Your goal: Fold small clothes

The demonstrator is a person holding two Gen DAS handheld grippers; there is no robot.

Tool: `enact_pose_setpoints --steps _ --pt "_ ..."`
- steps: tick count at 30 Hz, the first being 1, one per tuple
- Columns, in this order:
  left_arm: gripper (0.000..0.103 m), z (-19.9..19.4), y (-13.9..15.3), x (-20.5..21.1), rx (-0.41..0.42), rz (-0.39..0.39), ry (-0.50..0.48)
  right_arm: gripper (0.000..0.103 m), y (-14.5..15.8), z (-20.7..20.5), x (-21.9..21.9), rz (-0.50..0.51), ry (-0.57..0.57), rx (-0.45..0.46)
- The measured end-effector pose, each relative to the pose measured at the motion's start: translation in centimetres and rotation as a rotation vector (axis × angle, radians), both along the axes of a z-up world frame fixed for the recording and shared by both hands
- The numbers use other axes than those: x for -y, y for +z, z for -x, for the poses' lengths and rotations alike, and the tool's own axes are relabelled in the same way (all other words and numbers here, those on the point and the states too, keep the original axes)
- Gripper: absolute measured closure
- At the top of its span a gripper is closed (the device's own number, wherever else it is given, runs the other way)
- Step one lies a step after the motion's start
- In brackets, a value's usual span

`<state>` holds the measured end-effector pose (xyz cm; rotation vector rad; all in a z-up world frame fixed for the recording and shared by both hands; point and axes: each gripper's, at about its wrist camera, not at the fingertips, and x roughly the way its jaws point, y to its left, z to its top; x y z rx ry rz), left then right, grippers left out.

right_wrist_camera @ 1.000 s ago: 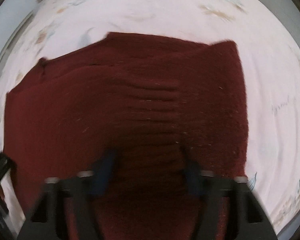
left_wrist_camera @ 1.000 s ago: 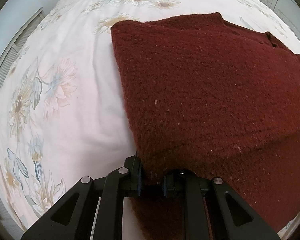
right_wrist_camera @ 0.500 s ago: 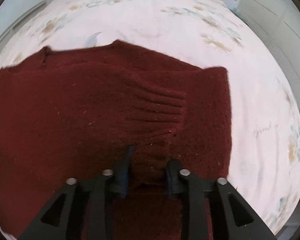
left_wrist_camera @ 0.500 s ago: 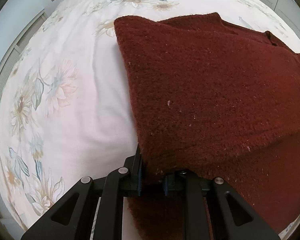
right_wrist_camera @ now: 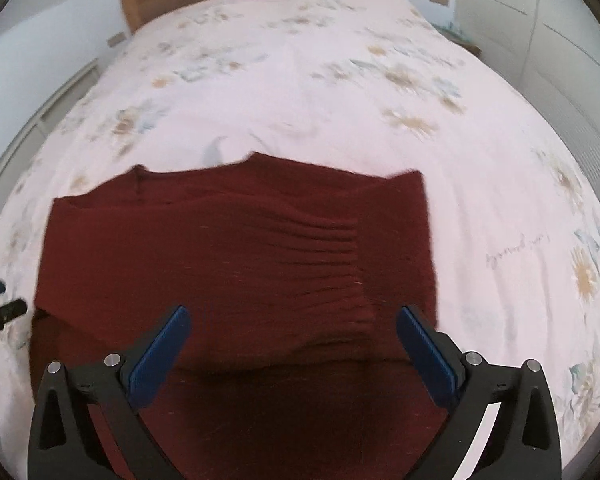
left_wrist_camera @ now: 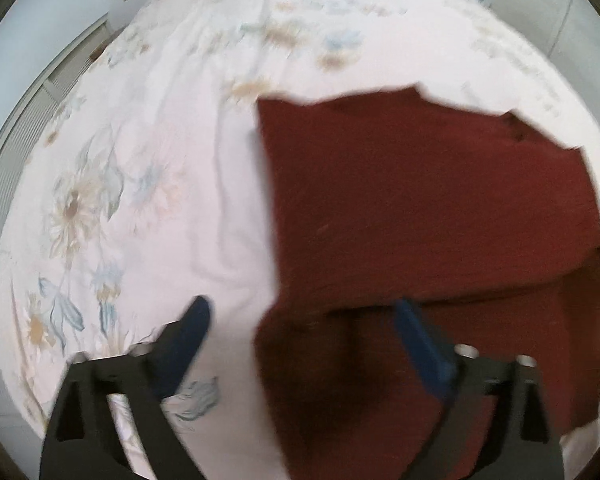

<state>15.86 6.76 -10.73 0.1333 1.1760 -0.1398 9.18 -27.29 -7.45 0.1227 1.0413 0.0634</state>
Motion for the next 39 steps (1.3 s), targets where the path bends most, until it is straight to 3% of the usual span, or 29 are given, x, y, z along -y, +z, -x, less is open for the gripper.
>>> enact_pose_setpoints --steps 4,7,10,15,23,29,33,39 --pt "0.001 -0.2 2.2 2.8 0.075 0.068 -0.034 0.0 -0.3 -0.7 -3.5 0.036 0.05 0.022" --pt "0.001 -0.7 2.1 6.2 0.101 0.049 -0.07 0.0 -2.1 -1.7 -6.4 0.074 0.088 0.007" --pt "0.001 -0.7 0.3 10.0 0.102 0.016 -0.104 0.0 -4.1 -1.8 -7.3 0.111 0.11 -0.005" --pt "0.001 -1.4 -4.2 12.2 0.032 -0.023 -0.119 0.0 -7.6 -1.5 -4.7 0.103 0.058 -0.065" --pt "0.001 -1.1 -5.5 7.9 0.039 -0.033 -0.09 0.001 -8.2 -0.9 0.2 0.052 -0.01 -0.065" --pt "0.001 -1.8 -6.2 4.5 0.024 0.038 -0.038 0.0 -8.6 -0.9 0.0 0.061 0.001 -0.074" --pt "0.0 -1.3 -6.2 4.7 0.045 0.033 -0.037 0.0 -8.9 -1.2 -0.3 0.055 -0.005 -0.078" --pt "0.001 -0.4 -5.0 4.5 0.016 0.071 -0.03 0.0 -6.5 -0.6 -0.5 0.061 -0.015 -0.049"
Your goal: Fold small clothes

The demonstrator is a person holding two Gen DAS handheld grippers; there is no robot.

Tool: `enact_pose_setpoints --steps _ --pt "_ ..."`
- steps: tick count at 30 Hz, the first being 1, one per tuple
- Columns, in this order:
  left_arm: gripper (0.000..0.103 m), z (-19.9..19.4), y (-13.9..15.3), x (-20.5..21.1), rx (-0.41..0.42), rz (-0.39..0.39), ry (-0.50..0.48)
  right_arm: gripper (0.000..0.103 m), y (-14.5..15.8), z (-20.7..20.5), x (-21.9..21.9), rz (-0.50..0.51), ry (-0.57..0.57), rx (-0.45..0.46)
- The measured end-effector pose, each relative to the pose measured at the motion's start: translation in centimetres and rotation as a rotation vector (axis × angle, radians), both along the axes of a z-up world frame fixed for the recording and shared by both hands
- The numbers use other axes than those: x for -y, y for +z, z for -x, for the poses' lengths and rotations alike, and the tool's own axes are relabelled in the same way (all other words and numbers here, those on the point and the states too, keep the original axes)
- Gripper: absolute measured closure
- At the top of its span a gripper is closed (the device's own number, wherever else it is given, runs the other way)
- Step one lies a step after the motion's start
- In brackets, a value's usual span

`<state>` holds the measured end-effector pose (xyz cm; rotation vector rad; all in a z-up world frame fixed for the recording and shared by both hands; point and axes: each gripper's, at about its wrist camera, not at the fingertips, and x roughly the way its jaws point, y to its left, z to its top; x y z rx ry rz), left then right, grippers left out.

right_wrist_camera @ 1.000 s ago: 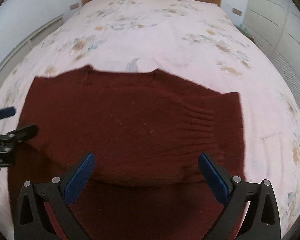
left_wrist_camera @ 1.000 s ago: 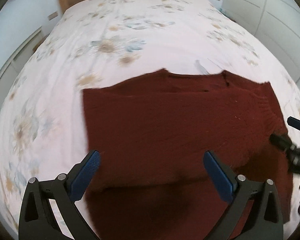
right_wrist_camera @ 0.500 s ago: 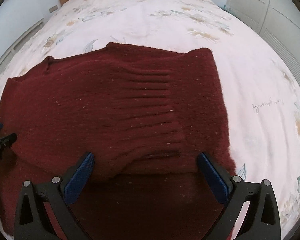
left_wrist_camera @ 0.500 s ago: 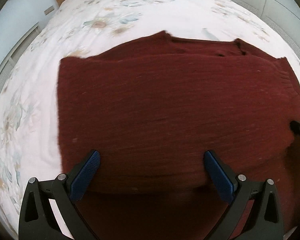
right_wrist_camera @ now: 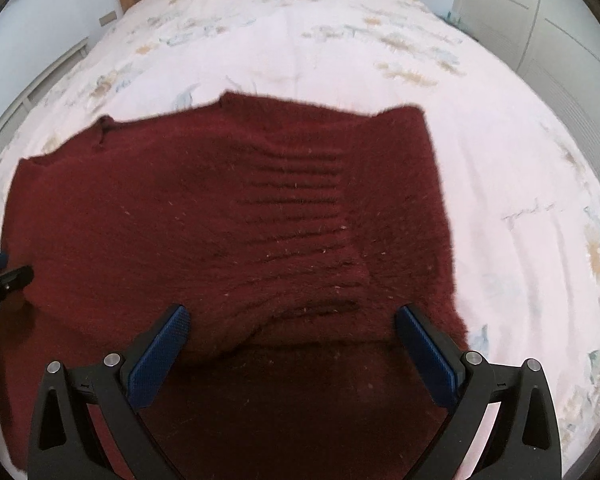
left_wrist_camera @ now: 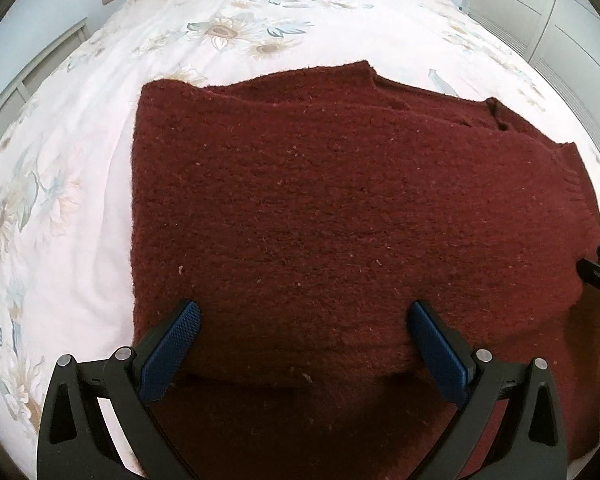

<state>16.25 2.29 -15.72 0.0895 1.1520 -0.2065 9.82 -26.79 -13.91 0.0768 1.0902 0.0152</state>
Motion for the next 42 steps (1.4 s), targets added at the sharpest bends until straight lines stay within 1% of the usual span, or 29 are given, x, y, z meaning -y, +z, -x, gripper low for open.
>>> enact_pose_setpoints --steps 4,9,13,16,19,20,23,29,35,39,42 --pt "0.001 1.0 2.4 -0.4 -0.008 0.011 0.01 0.0 2.1 1.4 0.3 -0.001 -0.003 0.037" --pt "0.001 4.0 6.6 -1.1 0.041 0.049 -0.004 0.0 4.4 4.2 1.1 0.015 -0.012 0.062" --pt "0.001 6.5 8.7 -2.3 0.059 0.092 0.011 0.0 5.4 6.7 2.0 0.006 -0.025 0.068" --pt "0.001 8.9 9.6 -3.2 0.06 0.083 0.016 0.0 5.5 8.9 3.1 0.002 -0.046 0.064" --pt "0.001 10.4 9.1 -3.2 0.051 0.088 0.024 0.0 5.1 11.0 4.1 -0.006 -0.061 0.044" --pt "0.001 10.1 8.5 -2.5 0.04 0.089 0.026 0.0 4.9 11.8 4.3 0.0 -0.063 0.035" --pt "0.001 11.9 7.3 -3.4 0.0 0.086 0.045 0.0 3.7 13.5 4.7 0.008 -0.067 0.002" --pt "0.001 15.5 4.9 -5.7 -0.068 0.057 0.068 0.0 1.3 16.3 5.5 -0.018 -0.083 -0.066" --pt "0.001 17.8 2.6 -6.7 -0.135 0.049 0.084 0.0 -0.3 18.0 5.4 -0.028 -0.085 -0.114" --pt "0.001 18.9 1.0 -6.4 -0.181 0.053 0.067 0.0 -1.4 18.9 5.3 -0.071 -0.097 -0.155" --pt "0.002 19.6 0.3 -5.9 -0.193 0.035 0.051 0.0 -2.0 19.3 5.0 -0.067 -0.095 -0.178"
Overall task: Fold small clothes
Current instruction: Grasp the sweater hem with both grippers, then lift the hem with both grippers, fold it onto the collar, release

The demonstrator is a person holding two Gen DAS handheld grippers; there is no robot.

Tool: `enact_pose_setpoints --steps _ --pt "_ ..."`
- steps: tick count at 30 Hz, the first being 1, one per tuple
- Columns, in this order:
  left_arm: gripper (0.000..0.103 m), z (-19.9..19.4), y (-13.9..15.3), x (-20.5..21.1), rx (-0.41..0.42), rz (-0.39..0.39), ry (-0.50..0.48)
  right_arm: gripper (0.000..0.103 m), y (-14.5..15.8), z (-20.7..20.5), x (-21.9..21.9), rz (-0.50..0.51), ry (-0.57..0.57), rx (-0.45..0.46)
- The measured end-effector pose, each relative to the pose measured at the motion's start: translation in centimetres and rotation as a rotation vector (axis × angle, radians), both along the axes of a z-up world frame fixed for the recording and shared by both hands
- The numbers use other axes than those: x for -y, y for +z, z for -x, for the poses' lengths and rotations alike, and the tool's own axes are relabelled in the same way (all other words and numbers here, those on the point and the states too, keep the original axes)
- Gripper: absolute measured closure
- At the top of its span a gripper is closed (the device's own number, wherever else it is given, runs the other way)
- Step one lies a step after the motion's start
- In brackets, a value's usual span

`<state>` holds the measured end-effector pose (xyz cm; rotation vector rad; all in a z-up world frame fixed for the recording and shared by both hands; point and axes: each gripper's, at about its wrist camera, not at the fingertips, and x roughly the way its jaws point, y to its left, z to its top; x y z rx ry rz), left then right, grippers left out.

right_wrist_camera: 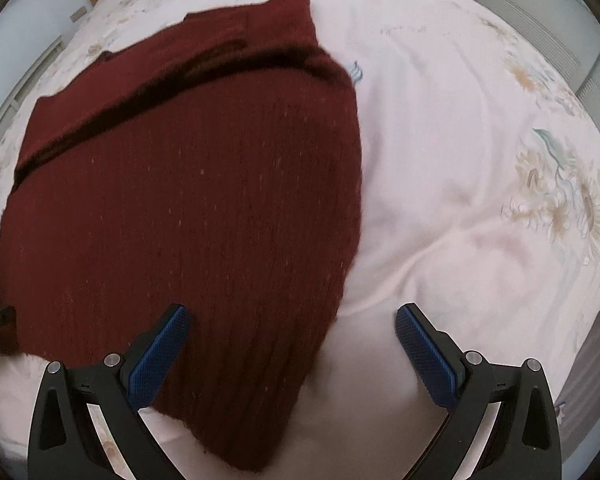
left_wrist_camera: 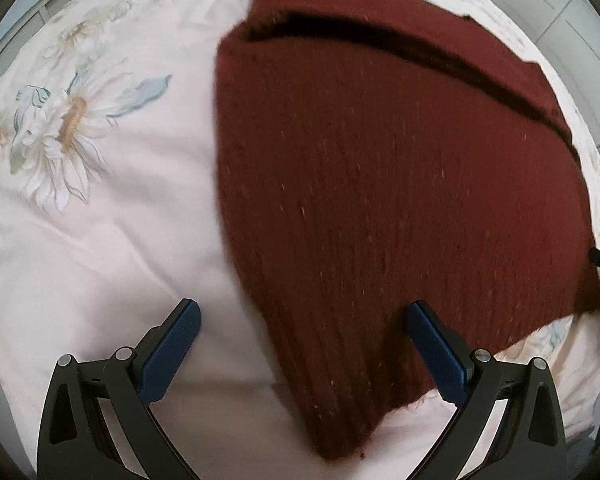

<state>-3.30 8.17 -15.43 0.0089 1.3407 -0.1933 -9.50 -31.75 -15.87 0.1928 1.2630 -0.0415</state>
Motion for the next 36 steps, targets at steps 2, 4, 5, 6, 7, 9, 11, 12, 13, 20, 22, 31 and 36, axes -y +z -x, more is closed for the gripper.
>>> enact_pose_setpoints --steps 2,4,5,6,7,9,11,12,13,20,22,31,36 --pt "0.007 0.3 0.0 0.4 0.015 -0.014 -0.017 0.001 0.0 0.2 -0.4 0.018 0.012 -0.006" --pt "0.016 0.3 0.0 0.9 0.014 -0.015 -0.035 0.009 0.0 0.3 -0.8 0.016 0.02 -0.019" --pt "0.022 0.4 0.1 1.1 0.012 -0.014 -0.045 0.012 -0.1 0.3 -1.0 0.01 0.021 -0.029" --pt "0.026 0.5 0.1 1.2 0.012 -0.009 -0.052 0.021 -0.3 0.4 -1.1 0.0 0.022 -0.04" --pt "0.035 0.5 0.2 1.4 0.011 0.0 -0.059 0.032 -0.4 0.5 -1.2 -0.011 0.024 -0.048" --pt "0.05 0.7 0.3 1.7 0.007 0.04 -0.078 0.046 -0.8 0.7 -1.5 -0.047 0.031 -0.064" --pt "0.074 0.9 0.5 1.9 0.003 0.057 -0.09 0.062 -0.7 0.9 -1.7 -0.064 0.045 -0.065" --pt "0.082 1.0 0.6 2.1 0.003 0.065 -0.099 0.073 -0.6 1.0 -1.8 -0.078 0.048 -0.063" --pt "0.093 1.0 0.7 2.3 0.0 0.078 -0.104 0.082 -0.3 1.1 -1.8 -0.083 0.049 -0.059" --pt "0.093 1.0 2.9 2.3 0.047 0.111 -0.106 0.09 3.3 1.1 -1.0 -0.123 0.031 0.029" --pt "0.094 1.1 3.8 1.6 0.07 0.136 -0.093 0.09 4.8 0.8 -0.4 -0.148 0.017 0.068" --pt "0.094 -2.8 9.3 0.2 0.184 0.219 -0.037 0.09 11.8 -3.4 0.7 -0.217 0.0 0.245" --pt "0.094 -6.7 12.0 0.5 0.253 0.242 -0.023 0.09 14.0 -7.0 0.9 -0.238 -0.035 0.321"
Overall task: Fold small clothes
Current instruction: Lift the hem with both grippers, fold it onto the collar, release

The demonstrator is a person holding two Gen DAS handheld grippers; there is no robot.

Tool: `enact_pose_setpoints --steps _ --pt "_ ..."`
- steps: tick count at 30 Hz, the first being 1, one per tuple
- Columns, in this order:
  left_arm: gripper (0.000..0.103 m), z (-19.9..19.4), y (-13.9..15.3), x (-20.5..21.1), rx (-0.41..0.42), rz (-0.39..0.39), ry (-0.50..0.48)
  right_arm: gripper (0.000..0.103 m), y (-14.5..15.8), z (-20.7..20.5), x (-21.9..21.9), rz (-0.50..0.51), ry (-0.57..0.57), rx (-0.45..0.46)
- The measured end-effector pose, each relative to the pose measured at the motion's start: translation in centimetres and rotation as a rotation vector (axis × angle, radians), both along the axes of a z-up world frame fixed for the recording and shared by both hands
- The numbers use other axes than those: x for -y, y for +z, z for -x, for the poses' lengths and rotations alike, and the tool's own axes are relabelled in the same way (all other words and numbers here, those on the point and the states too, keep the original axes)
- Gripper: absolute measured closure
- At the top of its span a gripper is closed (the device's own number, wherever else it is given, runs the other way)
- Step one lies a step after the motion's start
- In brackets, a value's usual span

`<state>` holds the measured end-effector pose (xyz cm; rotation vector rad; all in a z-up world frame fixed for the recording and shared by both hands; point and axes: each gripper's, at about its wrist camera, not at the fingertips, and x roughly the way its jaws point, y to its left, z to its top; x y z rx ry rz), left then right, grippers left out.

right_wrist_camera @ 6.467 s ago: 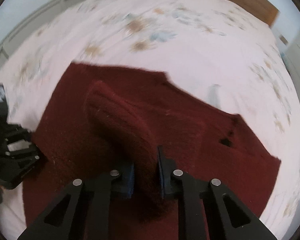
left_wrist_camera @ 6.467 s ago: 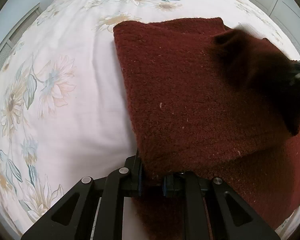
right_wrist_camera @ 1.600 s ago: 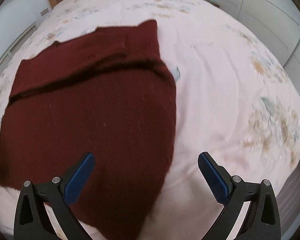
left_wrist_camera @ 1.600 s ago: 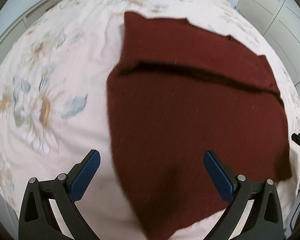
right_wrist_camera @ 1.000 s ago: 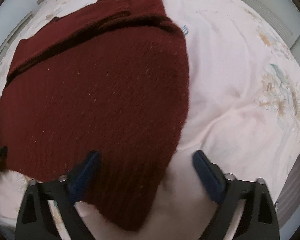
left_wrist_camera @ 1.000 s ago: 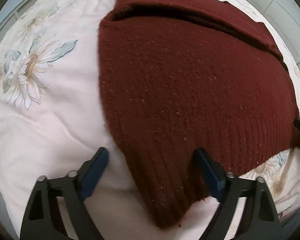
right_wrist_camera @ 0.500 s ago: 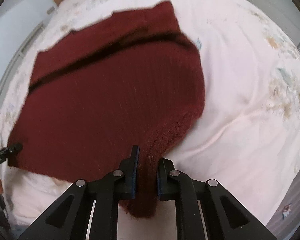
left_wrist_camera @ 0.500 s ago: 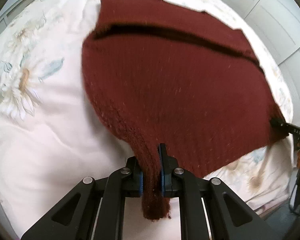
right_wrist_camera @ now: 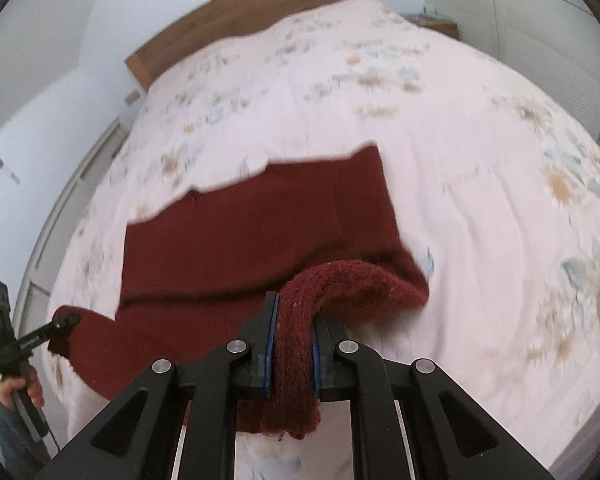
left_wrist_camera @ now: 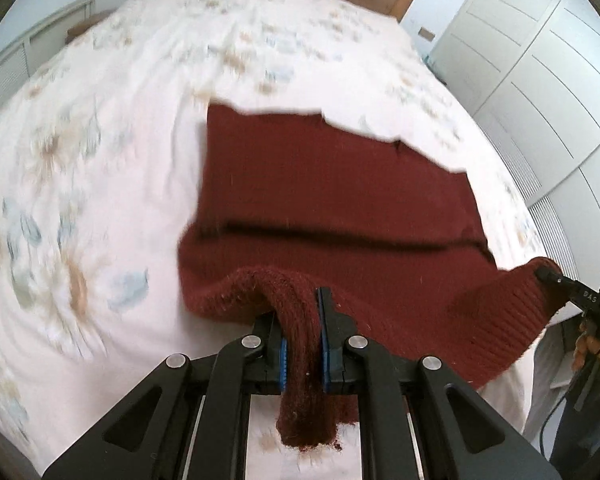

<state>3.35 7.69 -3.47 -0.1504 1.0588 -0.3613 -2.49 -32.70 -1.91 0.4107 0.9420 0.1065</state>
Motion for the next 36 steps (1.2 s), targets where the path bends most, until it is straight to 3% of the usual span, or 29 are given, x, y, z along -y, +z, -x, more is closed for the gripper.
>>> enact_pose_setpoints --steps 7,12,14,18,21,27,31,33,34,35,36 --pt "0.094 -6.3 2.8 -0.4 0.074 -0.015 0.049 0.09 1.7 -7.1 1.1 0.021 -0.066 0.049" --pt "0.094 -11.7 2.5 0.7 0.073 -0.068 0.079 0.09 1.2 -12.4 2.0 0.038 -0.088 0.029" --pt "0.094 -13.5 1.6 1.1 0.059 -0.097 0.086 0.09 0.1 -14.8 1.9 0.05 -0.086 -0.006" --pt "0.093 -17.0 -2.2 3.1 -0.01 -0.255 0.082 0.09 -3.0 -18.3 1.1 0.095 -0.061 -0.097" --pt "0.091 -18.5 -5.1 3.9 -0.038 -0.319 0.08 0.089 -5.1 -19.7 0.8 0.109 -0.052 -0.151" --pt "0.091 -19.5 -8.0 4.2 -0.068 -0.367 0.09 0.087 -7.3 -21.2 1.0 0.111 -0.058 -0.189" --pt "0.089 -20.2 -7.7 3.9 -0.107 -0.354 0.108 0.073 -6.9 -21.4 1.0 0.111 -0.066 -0.185" --pt "0.085 -20.4 -7.2 3.8 -0.123 -0.332 0.115 0.057 -6.2 -21.2 0.9 0.108 -0.068 -0.16" --pt "0.077 -20.3 -6.8 3.8 -0.127 -0.317 0.116 0.042 -5.5 -20.9 0.8 0.127 -0.071 -0.139" --pt "0.06 -20.2 -6.4 3.9 -0.13 -0.298 0.114 0.034 -5.0 -20.8 0.7 0.142 -0.07 -0.126" --pt "0.05 -20.0 -5.9 4.1 -0.126 -0.282 0.107 0.026 -4.2 -20.6 0.5 0.164 -0.066 -0.108"
